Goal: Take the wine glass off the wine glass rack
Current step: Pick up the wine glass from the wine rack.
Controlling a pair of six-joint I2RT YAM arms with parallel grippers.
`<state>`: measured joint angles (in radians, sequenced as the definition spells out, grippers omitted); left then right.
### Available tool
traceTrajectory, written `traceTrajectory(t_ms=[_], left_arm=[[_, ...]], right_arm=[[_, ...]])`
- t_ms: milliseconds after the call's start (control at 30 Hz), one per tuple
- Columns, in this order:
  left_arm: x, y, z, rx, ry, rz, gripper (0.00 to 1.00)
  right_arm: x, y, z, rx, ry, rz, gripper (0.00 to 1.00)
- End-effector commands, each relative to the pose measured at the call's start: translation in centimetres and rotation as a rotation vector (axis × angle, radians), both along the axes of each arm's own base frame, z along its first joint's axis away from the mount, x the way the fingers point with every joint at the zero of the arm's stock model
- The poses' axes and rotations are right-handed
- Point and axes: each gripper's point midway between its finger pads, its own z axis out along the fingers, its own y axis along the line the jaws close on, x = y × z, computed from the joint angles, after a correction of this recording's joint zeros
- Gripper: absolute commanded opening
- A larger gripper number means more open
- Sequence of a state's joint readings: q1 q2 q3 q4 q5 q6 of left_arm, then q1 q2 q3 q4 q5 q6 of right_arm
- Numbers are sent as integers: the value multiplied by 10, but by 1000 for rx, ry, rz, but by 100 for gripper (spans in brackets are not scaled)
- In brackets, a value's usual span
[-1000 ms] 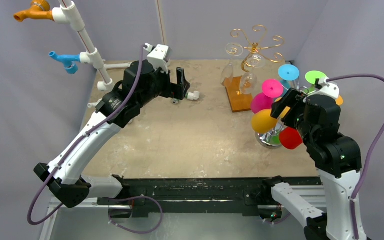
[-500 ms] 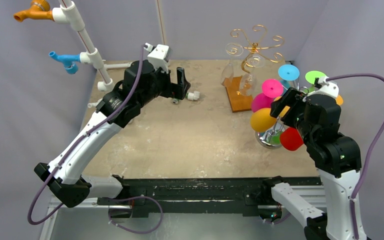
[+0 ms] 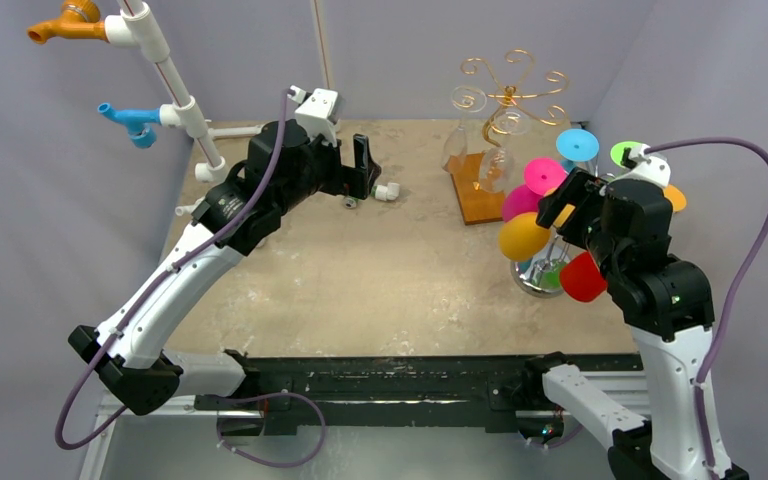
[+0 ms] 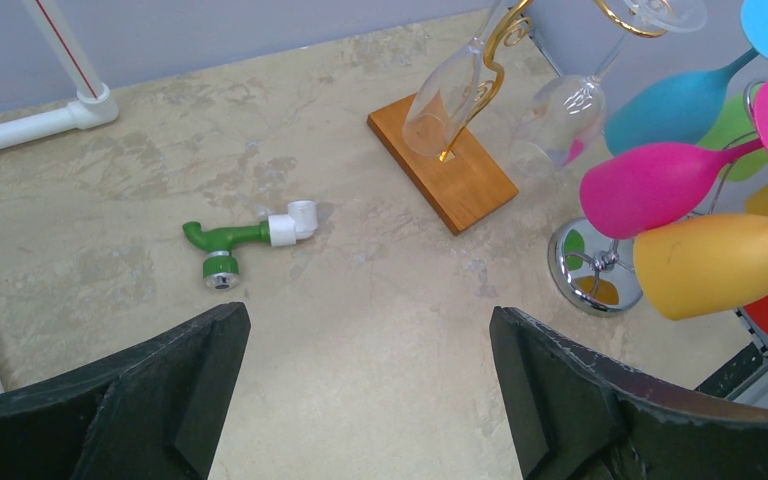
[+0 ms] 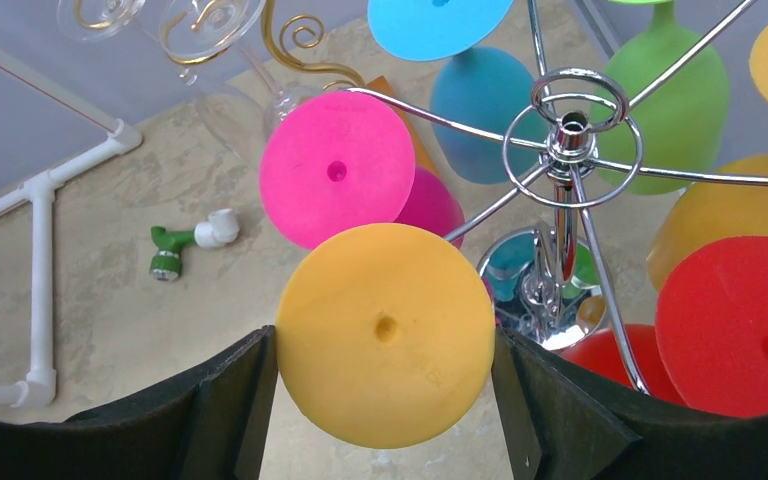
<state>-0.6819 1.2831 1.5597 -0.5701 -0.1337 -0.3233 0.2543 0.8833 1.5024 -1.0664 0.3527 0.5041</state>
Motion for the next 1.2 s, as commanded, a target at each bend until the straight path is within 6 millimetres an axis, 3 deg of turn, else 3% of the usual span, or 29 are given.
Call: traceTrajectory(t_ms=[0,533,1167], left_arm=[[-1,-1,26,-55,-48,-3,100],[0,-5,25,-55,-45,-13,100],[0,-11,24,-69,-35,-35,100]], right_arm=[[9,-9,12,-20,-56,-49,62],[2,-28,7,-68,-42,-139,62],[-14,-32,7,-66,-41,-147,62]])
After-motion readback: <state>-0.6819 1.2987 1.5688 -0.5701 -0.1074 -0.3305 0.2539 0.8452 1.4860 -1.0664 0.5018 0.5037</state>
